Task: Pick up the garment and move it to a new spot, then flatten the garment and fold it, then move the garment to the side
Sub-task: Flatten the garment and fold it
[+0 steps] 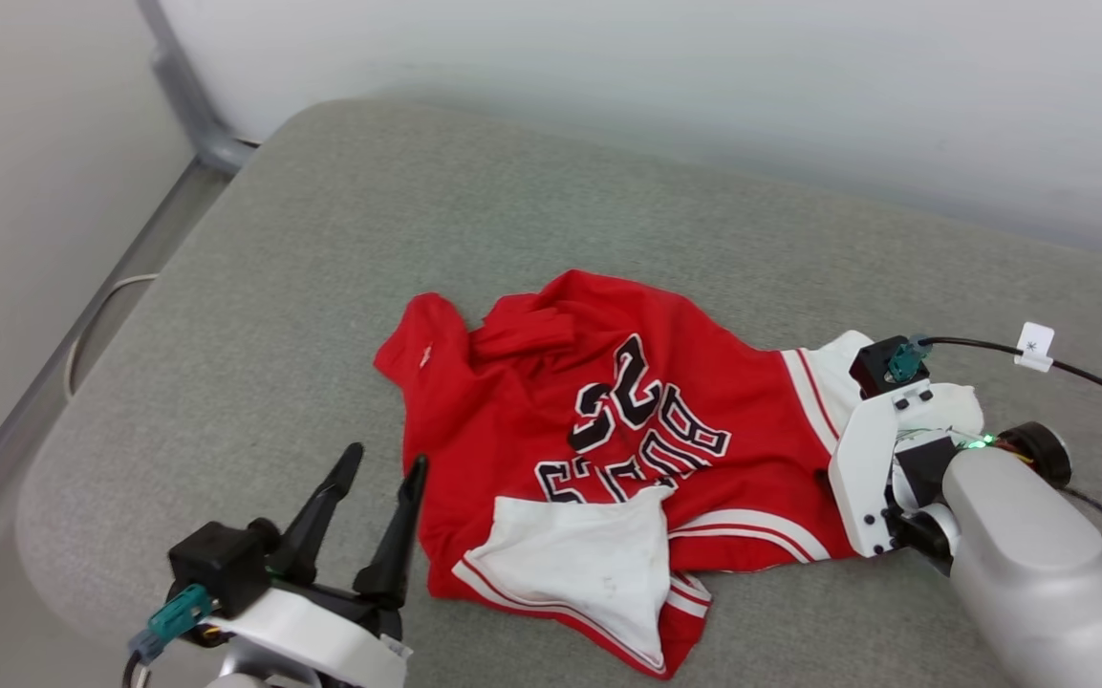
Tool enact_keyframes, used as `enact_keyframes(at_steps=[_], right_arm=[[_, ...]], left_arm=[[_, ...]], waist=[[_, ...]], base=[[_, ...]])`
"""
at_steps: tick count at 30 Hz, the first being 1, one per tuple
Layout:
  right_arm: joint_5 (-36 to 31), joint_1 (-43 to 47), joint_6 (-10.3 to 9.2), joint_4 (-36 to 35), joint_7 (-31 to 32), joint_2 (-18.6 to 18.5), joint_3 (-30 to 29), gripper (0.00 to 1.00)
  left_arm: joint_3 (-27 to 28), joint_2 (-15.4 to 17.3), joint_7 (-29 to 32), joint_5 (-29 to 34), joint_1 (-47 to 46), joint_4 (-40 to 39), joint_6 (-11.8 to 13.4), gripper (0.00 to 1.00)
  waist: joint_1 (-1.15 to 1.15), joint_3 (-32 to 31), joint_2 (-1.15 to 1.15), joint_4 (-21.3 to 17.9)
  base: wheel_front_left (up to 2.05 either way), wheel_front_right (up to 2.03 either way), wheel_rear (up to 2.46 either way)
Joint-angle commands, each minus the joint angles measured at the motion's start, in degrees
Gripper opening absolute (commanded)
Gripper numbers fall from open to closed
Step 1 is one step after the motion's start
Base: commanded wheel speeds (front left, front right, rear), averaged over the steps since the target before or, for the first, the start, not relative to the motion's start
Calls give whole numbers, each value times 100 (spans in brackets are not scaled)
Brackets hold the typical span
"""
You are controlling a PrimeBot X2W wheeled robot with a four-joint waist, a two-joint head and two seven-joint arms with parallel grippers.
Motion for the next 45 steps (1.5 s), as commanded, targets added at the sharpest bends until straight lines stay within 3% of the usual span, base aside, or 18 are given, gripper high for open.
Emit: enact_keyframes(at_steps=[1,2,3,4,5,10,20,28,32,33,35,36,37,38,45], right_arm=[[-50,-12,-4,119,47,-3,90,100],[-88,-23,-4,247,61,-32,141,100],[-98,-37,-4,377,58,-61,137,80],[-132,-59,-5,506,57,-82,145,23],[-183,-80,-8,603,66,-103,202,0],[-142,-354,-10,782,-109,-224,245,0],[224,-659,-9,639,-445,-836,124,0],[178,-272,-8,998,-395,-1596,-271,0],[282,106,-7,1122,-494,-1672,-545,0],[284,200,-7,1155,-599,-1686,-623,5],[288,357,-8,1247,-758,-1663,-769,27],[275,388,-9,1271,-898,-1643,-850,32],[270,420,-8,1282,-998,-1586,-919,58],[301,464,-4,1301,-1131,-1449,-1023,100],[395,519,-6,772,-2312,-1388,-1412,100]], left_arm=[[-28,-26,-12,-16,-97,14,-14,100],[-81,-43,-13,-19,-131,33,-14,100],[-146,-70,-12,-50,-162,54,-14,100],[-194,-86,-12,-67,-187,69,-14,100],[-210,-95,-12,-67,-219,82,-14,100],[-217,-104,-12,-58,-268,135,-14,100],[-73,-151,-12,-102,-195,89,-14,100],[-179,-195,-13,-129,-295,189,-14,100],[-193,-216,-13,-167,-296,254,-14,100],[-202,-220,-13,-172,-298,266,-14,100],[-242,-200,-12,-176,-300,325,-14,100],[-245,-189,-13,-175,-316,344,-14,100],[-248,-183,-12,-184,-323,362,-14,100],[-233,-147,-13,-205,-286,393,-14,100],[-28,-25,-12,-205,-34,379,-14,100]], waist=[[0,48,0,123],[0,66,0,154],[0,80,0,178],[0,89,0,189],[0,101,0,192],[0,128,0,19],[0,125,0,-630],[0,136,0,-887],[0,152,0,-950],[0,162,0,-963],[0,175,0,-985],[0,180,0,-992],[0,173,0,-998],[0,136,0,-1023],[0,-82,0,-1207]], base=[[0,0,0],[0,0,0],[0,0,0],[0,0,0],[0,0,0],[0,0,0],[0,0,0],[0,0,0],[0,0,0],[0,0,0],[0,0,0],[0,0,0],[0,0,0],[0,0,0],[0,0,0]])
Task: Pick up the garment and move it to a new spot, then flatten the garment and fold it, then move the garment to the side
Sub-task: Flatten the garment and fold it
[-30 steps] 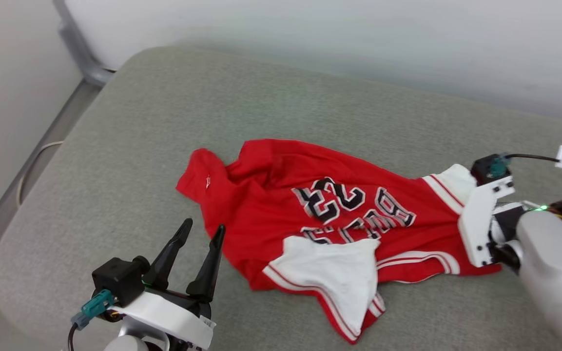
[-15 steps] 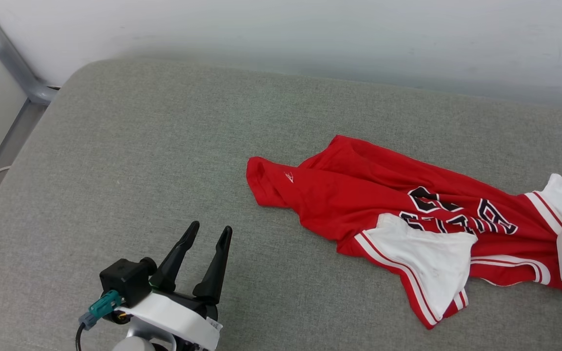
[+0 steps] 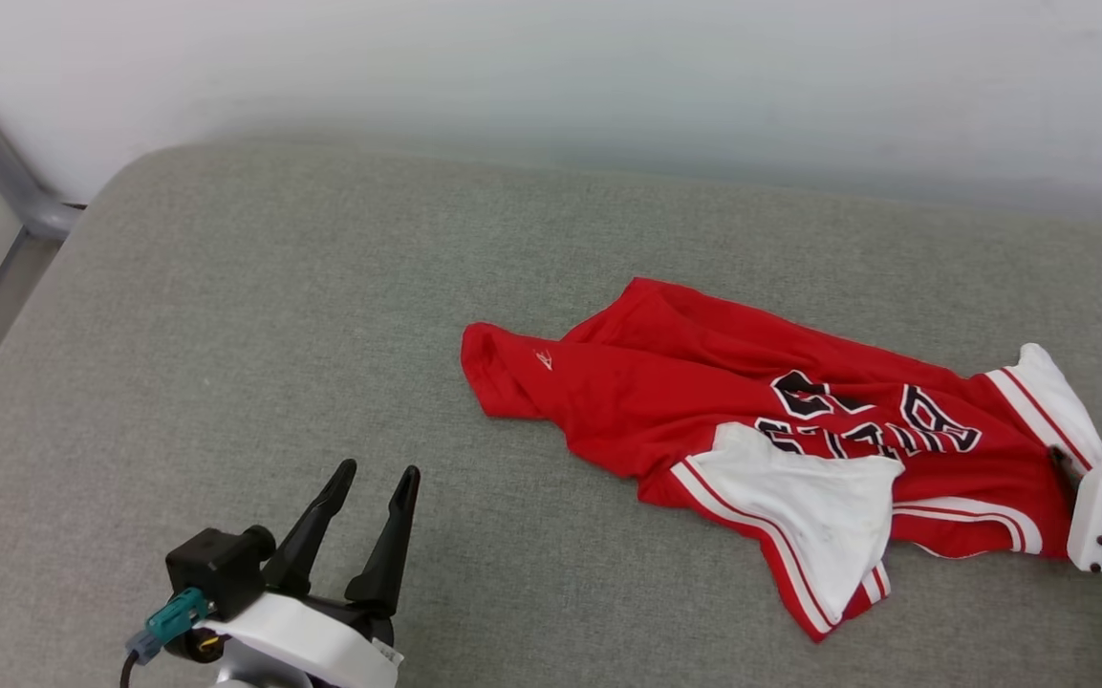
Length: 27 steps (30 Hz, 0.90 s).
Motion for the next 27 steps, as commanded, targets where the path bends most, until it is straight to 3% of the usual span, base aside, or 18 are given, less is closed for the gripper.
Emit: enact_keyframes(at_steps=[1,7,14,16,17,18,19,27], right_arm=[[54,137,-10,-132,-247,-39,-74,100],[48,896,-9,-1051,-1418,-89,-344,100],[-148,2189,-9,-2793,-1683,-74,-1163,100],[-426,2793,-9,-3656,-1678,126,-1593,100],[-698,3356,-9,-4394,-1678,401,-2031,100],[-698,3356,-9,-4394,-1678,401,-2031,100],[-925,3766,-9,-5000,-1683,668,-2368,100],[-1228,4778,-9,-6262,-1682,1450,-2675,100]], left_arm=[[39,33,-13,-13,65,-31,-14,100],[98,135,-12,78,163,-179,-14,100],[91,233,-12,96,119,-278,-14,100],[95,253,-12,106,85,-287,-14,100],[78,269,-12,106,49,-302,-14,100],[78,269,-12,106,49,-302,-14,100],[62,272,-12,109,28,-311,-14,100],[29,256,-12,157,169,-370,-14,100]], waist=[[0,-66,0,-75],[0,-103,0,-220],[0,-52,0,-363],[0,-33,0,-414],[0,-15,0,-455],[0,-15,0,-455],[0,-17,0,-487],[0,-53,0,-565]], base=[[0,0,0],[0,0,0],[0,0,0],[0,0,0],[0,0,0],[0,0,0],[0,0,0],[0,0,0]])
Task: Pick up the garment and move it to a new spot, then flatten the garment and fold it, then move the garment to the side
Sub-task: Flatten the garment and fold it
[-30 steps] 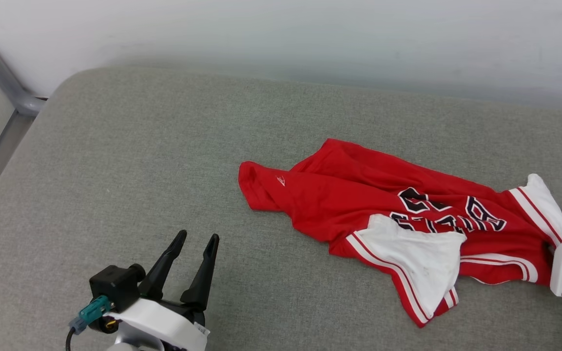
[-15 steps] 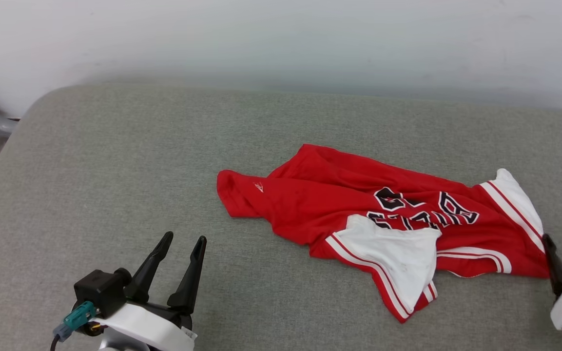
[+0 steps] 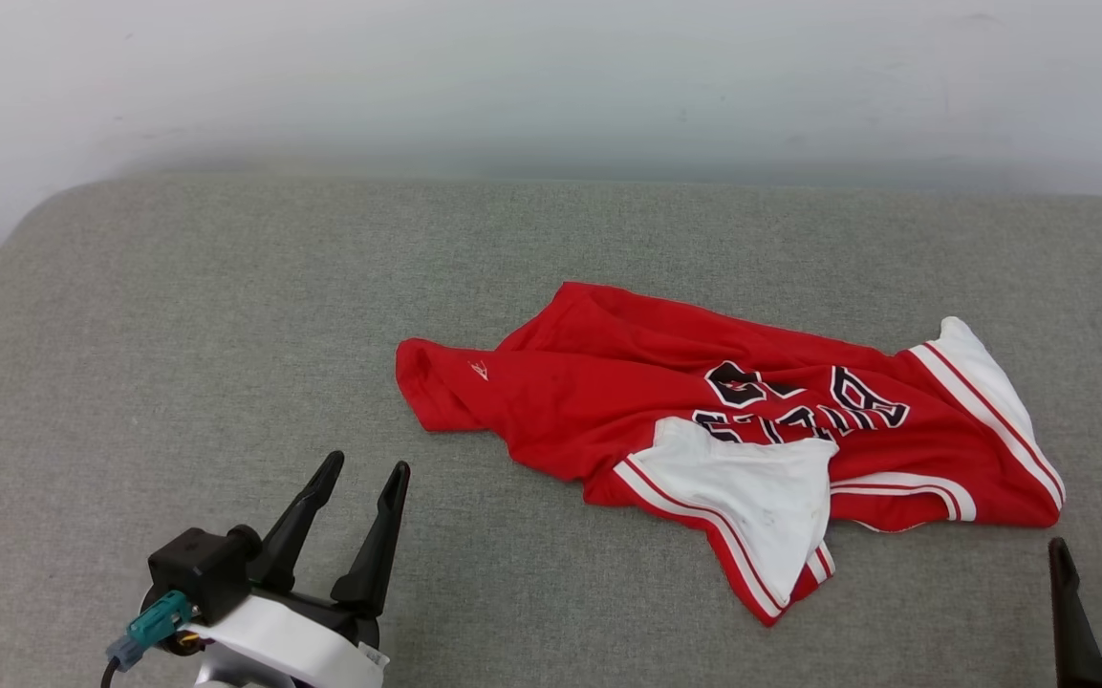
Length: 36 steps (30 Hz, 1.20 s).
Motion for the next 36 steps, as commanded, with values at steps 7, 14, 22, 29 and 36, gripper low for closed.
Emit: enact_keyframes(at_steps=[7,14,22,29,36], right_arm=[[-109,337,-6,-279,-11,340,-132,100],[-173,317,-6,-243,-12,476,-176,100],[-137,137,-6,-130,-12,582,-214,100],[-144,-51,-6,-24,-12,673,-270,100],[-159,-366,-6,107,-12,712,-145,100]], left_arm=[[29,-6,-11,57,103,-33,-14,100],[-173,166,-11,160,16,-183,-14,100],[-1213,699,372,-664,-804,-35,-14,100],[-2096,852,2098,-2038,-2367,238,-8,100],[-2691,630,3745,-2739,-3913,1304,-9,100]], waist=[[0,5,0,15],[0,30,0,-88],[0,159,0,-304],[0,349,0,-518],[0,614,0,-840]], base=[[0,0,0],[0,0,0],[0,0,0],[0,0,0],[0,0,0]])
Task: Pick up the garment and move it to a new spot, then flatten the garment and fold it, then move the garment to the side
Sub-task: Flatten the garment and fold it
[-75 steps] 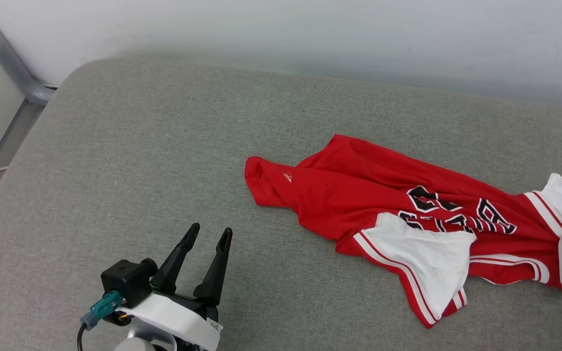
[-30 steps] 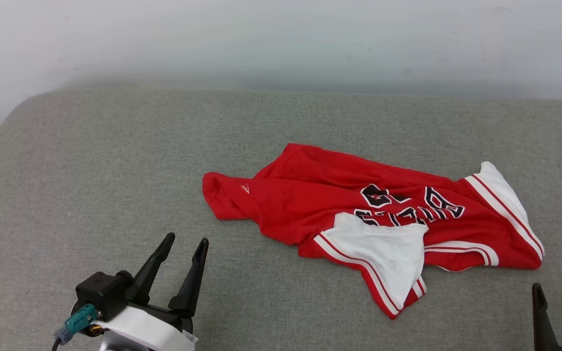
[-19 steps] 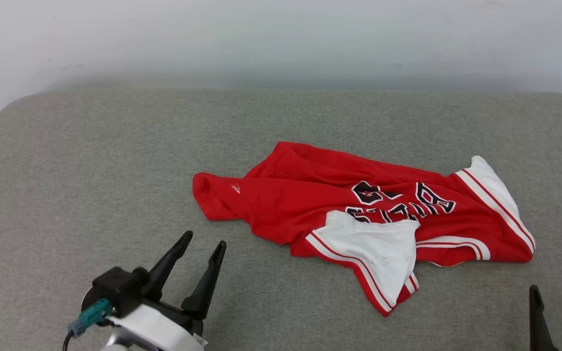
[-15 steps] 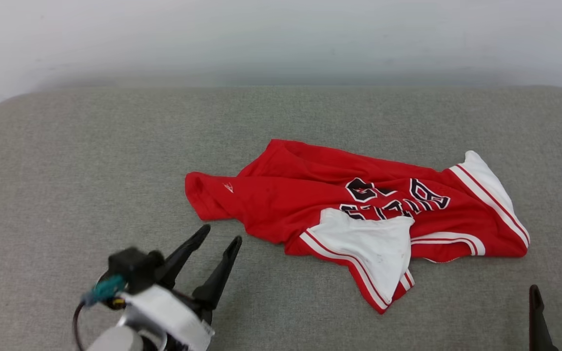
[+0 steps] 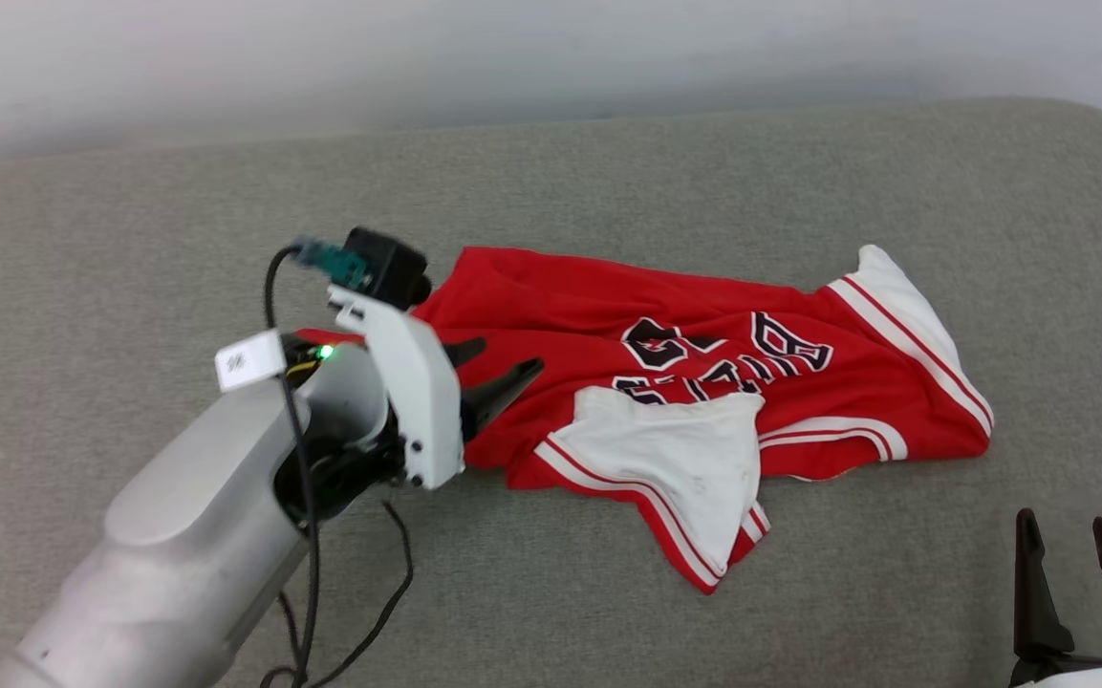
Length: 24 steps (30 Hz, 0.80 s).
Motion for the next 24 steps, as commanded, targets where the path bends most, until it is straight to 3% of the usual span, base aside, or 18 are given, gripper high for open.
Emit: enact_keyframes(at_steps=[1,10,17,24], right_arm=[[3,-77,-6,9,-12,31,1,100],[65,-218,-6,28,-12,114,-66,100],[111,-347,-6,75,-12,172,-17,100],[116,-488,-6,82,-12,197,66,100]], left_arm=[[-19,-118,90,-57,-161,136,3,100],[-342,-905,1209,-504,-783,836,40,100],[-668,-1048,1023,-68,-1035,1124,19,100],[-861,-1046,1423,-110,-1131,1710,34,100]], waist=[[0,103,0,-122],[0,385,0,-397],[0,573,0,-469],[0,660,0,-530]], base=[[0,0,0],[0,0,0],[0,0,0],[0,0,0]])
